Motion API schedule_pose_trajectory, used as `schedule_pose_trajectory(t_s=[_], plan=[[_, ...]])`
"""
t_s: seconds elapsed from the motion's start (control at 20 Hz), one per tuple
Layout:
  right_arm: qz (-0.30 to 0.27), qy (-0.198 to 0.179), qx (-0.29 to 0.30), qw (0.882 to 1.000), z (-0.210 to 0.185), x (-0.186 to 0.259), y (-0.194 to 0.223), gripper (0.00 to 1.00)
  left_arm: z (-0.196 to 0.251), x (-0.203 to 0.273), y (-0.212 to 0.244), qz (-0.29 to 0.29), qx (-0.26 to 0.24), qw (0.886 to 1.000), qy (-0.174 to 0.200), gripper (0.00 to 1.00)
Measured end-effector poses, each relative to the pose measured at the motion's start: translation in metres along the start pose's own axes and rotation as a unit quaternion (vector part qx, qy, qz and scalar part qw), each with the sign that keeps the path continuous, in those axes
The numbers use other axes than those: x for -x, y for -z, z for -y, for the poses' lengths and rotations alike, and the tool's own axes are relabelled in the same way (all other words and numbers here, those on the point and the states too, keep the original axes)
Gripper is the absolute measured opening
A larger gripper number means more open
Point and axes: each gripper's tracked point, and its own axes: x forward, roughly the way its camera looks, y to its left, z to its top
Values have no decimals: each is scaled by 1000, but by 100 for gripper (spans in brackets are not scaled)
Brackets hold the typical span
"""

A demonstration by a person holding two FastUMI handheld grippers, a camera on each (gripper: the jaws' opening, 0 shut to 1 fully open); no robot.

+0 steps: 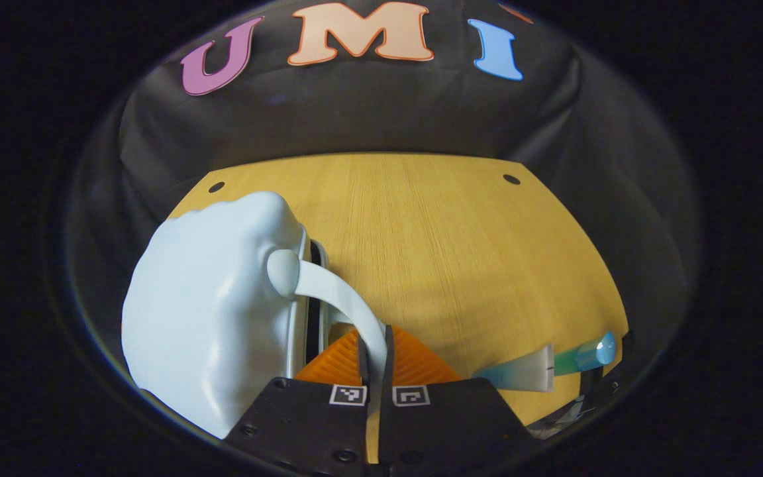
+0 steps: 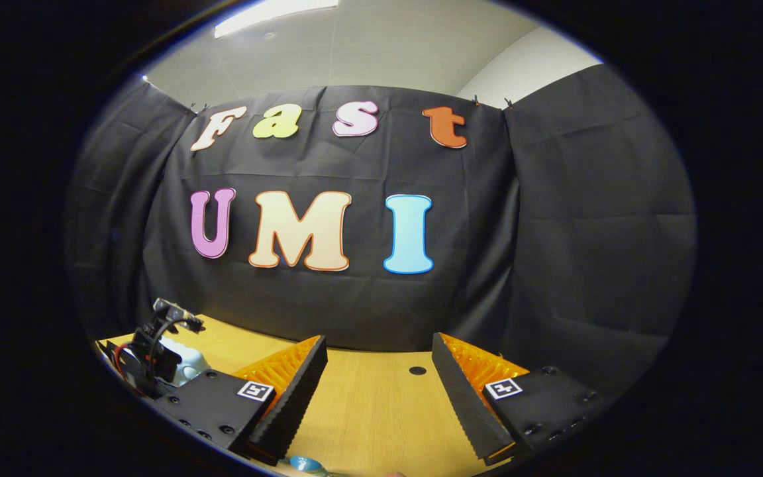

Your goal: First open the suitcase, pack the skin care products into it, and then close the suitcase.

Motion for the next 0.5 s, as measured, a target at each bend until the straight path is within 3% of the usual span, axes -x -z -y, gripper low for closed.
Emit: schedule_pose_trajectory(t_s=[0.5], plan=[[6, -39, -19, 999, -44, 1, 0, 99, -61, 83, -73, 68, -6, 998, -8, 0]])
